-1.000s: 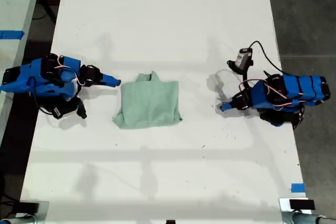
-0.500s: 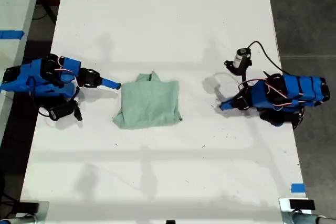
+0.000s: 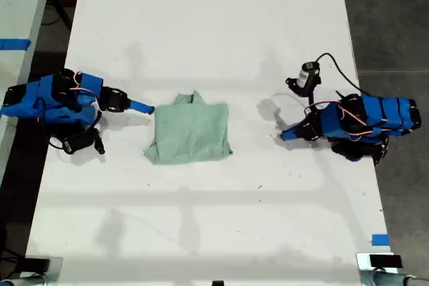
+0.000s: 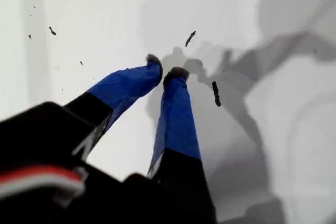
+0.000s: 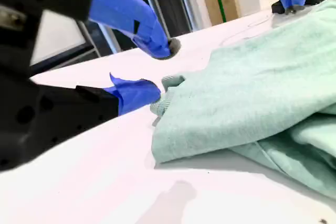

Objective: Fold t shirt

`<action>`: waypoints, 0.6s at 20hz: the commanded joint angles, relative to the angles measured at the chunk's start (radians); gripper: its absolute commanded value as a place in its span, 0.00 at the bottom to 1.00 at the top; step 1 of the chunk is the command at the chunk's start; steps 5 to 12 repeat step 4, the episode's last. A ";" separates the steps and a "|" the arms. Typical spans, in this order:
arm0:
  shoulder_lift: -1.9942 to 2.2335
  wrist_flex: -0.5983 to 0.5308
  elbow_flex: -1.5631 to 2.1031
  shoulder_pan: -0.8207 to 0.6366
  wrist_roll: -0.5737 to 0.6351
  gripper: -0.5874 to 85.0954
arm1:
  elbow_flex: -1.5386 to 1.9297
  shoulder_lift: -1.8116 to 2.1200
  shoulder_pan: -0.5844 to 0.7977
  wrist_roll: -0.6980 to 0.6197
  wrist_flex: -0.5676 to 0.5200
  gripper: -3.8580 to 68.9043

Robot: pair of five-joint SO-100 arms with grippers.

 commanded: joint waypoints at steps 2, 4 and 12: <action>0.006 0.000 0.038 0.006 0.005 0.12 | 0.057 0.009 0.003 -0.014 0.003 0.11; 0.006 0.000 0.038 0.006 0.005 0.12 | 0.057 0.009 0.003 -0.014 0.003 0.11; 0.006 0.000 0.038 0.006 0.005 0.12 | 0.057 0.009 0.003 -0.014 0.003 0.11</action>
